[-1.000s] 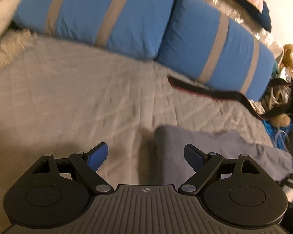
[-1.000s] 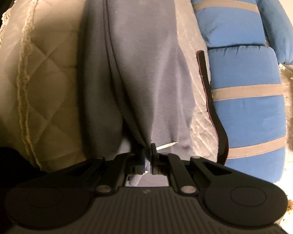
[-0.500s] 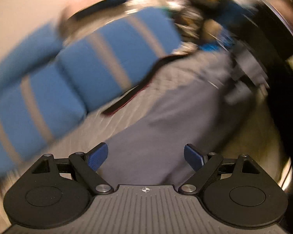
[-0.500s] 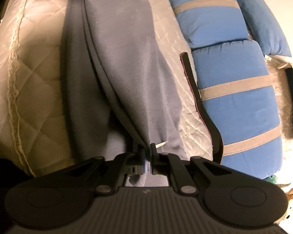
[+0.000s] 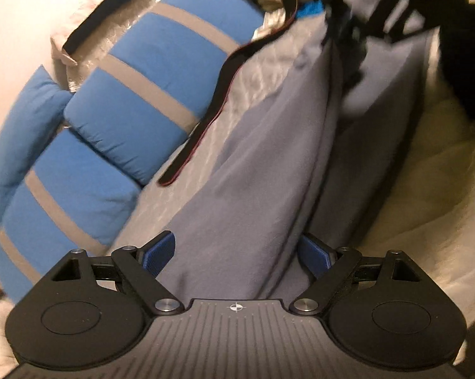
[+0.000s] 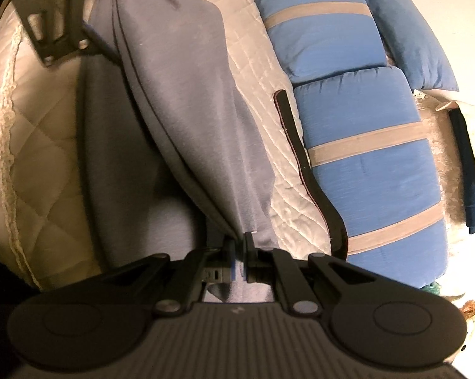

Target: Fold clothes

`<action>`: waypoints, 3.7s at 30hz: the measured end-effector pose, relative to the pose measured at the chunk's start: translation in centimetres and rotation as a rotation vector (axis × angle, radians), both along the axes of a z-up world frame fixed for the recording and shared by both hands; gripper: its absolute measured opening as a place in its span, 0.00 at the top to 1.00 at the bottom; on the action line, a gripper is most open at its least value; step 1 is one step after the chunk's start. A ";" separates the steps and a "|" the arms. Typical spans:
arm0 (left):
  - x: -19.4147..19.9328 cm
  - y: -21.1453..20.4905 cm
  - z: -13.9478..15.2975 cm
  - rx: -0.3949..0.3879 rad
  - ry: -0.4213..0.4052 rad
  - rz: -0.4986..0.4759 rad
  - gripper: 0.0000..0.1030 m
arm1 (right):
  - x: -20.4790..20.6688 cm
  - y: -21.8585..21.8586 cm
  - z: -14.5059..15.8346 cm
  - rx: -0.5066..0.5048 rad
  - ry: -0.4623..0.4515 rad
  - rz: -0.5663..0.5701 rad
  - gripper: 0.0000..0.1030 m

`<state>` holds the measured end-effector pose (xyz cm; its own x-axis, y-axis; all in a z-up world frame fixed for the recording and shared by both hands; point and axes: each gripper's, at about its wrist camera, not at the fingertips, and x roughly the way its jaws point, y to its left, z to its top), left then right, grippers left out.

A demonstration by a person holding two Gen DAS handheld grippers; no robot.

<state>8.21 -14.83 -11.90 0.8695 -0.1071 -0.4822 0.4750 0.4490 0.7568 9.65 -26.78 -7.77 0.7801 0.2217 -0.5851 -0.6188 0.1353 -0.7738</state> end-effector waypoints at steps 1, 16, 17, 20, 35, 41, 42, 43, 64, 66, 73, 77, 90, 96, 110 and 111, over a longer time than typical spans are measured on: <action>0.2 0.3 -0.3 0.036 -0.021 0.034 0.17 | 0.0 0.0 0.1 0.002 -0.001 0.000 0.96; 2.1 6.3 1.7 0.126 -0.045 0.218 0.23 | 2.1 1.4 3.0 0.033 -0.123 0.013 0.96; 2.2 6.4 2.0 0.119 -0.047 0.219 0.23 | 2.4 1.8 4.1 0.049 -0.166 0.016 0.96; 2.3 6.6 2.5 0.099 -0.053 0.224 0.23 | 2.4 2.4 6.4 0.069 -0.197 0.024 0.96; 3.4 7.2 1.6 0.121 0.040 0.206 0.22 | -0.6 0.5 -1.6 -0.053 0.136 -0.029 0.97; 3.5 7.3 1.4 0.135 0.060 0.196 0.22 | -0.8 0.5 -2.7 -0.063 0.151 -0.033 0.97; 3.7 7.4 1.5 0.126 0.069 0.201 0.22 | -0.9 0.6 -2.9 -0.061 0.152 -0.034 0.96; 3.8 7.6 1.7 0.112 0.080 0.210 0.22 | -1.0 0.6 -2.9 -0.054 0.149 -0.038 0.96; 0.2 6.9 -0.6 0.397 -0.137 -0.003 0.74 | -1.4 2.1 -3.1 -0.008 0.098 -0.021 0.96; 0.2 7.2 -1.0 0.408 -0.111 -0.009 0.76 | -1.6 2.3 -3.3 -0.014 0.100 -0.014 0.96; 1.1 7.6 -1.2 0.421 0.003 -0.016 0.71 | -1.7 2.1 -3.5 -0.038 0.109 -0.013 0.80; 1.6 8.5 0.7 0.372 0.041 -0.024 0.47 | -2.2 1.8 -2.5 -0.020 0.076 -0.020 0.44; 6.7 15.1 13.1 -0.376 0.352 0.119 0.21 | -2.4 -1.4 3.7 0.523 0.200 -0.171 0.06; 10.7 12.0 9.5 -0.354 0.344 0.128 0.60 | -2.1 -0.7 4.4 0.734 0.342 -0.230 0.20; 11.4 13.2 7.6 -0.448 0.545 0.150 0.79 | -2.5 -0.7 3.8 0.880 0.534 -0.216 0.21; 10.2 13.4 7.5 -0.423 0.571 0.118 0.79 | -2.4 -0.7 3.8 0.884 0.538 -0.216 0.21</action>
<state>18.39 -1.46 -4.36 0.5117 -0.3060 -0.8028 0.6746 0.7217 0.1549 7.27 -27.49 -3.96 0.5393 0.6253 -0.5641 -0.7467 0.6647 0.0230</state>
